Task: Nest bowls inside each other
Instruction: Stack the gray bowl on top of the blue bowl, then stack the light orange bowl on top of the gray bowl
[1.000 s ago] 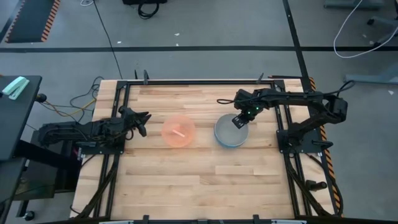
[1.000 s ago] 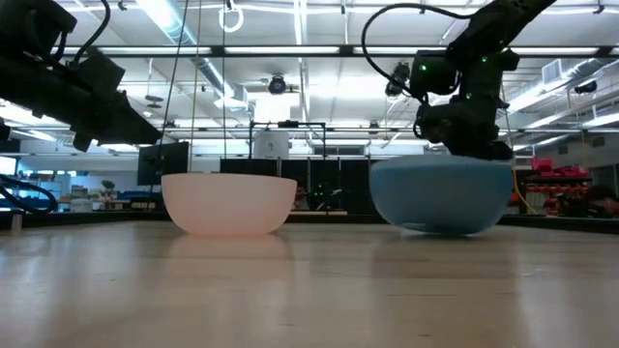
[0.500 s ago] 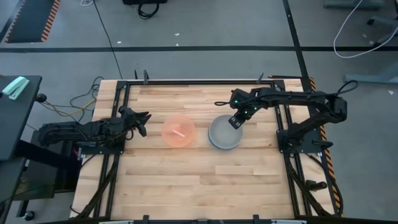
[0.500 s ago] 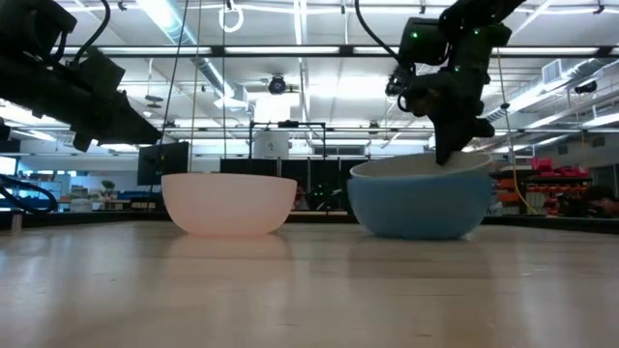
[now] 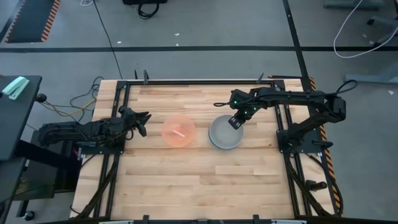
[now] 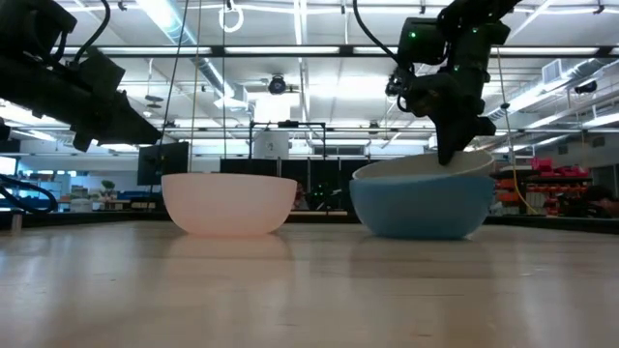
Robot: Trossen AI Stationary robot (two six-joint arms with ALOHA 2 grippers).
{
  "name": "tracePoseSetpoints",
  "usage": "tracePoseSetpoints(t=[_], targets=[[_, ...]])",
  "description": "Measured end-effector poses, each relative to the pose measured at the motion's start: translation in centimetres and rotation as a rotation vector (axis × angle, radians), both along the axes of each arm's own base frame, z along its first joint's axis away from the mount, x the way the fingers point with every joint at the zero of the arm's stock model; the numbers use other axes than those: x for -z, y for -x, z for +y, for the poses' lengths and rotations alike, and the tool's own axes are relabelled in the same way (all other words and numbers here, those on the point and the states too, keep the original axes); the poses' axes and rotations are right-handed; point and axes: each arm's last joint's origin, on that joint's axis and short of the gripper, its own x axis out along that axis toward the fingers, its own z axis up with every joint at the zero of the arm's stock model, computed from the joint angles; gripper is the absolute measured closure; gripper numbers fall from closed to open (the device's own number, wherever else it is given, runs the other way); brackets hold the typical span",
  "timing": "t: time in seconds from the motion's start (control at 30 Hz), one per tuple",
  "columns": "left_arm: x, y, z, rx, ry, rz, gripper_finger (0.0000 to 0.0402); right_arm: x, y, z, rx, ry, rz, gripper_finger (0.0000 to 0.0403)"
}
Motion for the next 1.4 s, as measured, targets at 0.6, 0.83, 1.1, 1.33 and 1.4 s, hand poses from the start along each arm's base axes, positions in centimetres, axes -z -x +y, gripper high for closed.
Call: tracePoseSetpoints(t=[0.6,0.83,1.1,1.33,1.4], targets=[[0.0,0.0,0.0,-0.004,0.013,-0.01,0.0294,-0.1,0.2,0.6,-0.004,0.045,0.04,0.0359],[0.0,0.0,0.0,-0.004,0.013,-0.01,0.0294,-0.1,0.3,1.0,-0.011,0.076,0.07,0.0359],[0.0,0.0,0.0,-0.005,0.013,-0.009,0.0294,0.0,0.6,1.3,-0.033,0.081,0.108,0.0349],[0.0,0.0,0.0,-0.005,0.013,-0.01,0.0294,-0.1,0.5,1.5,-0.037,0.079,0.098,0.0301],[0.0,0.0,0.0,0.0,0.024,-0.016,0.0296,-0.1,0.4,1.8,-0.048,0.081,0.094,0.0291]])
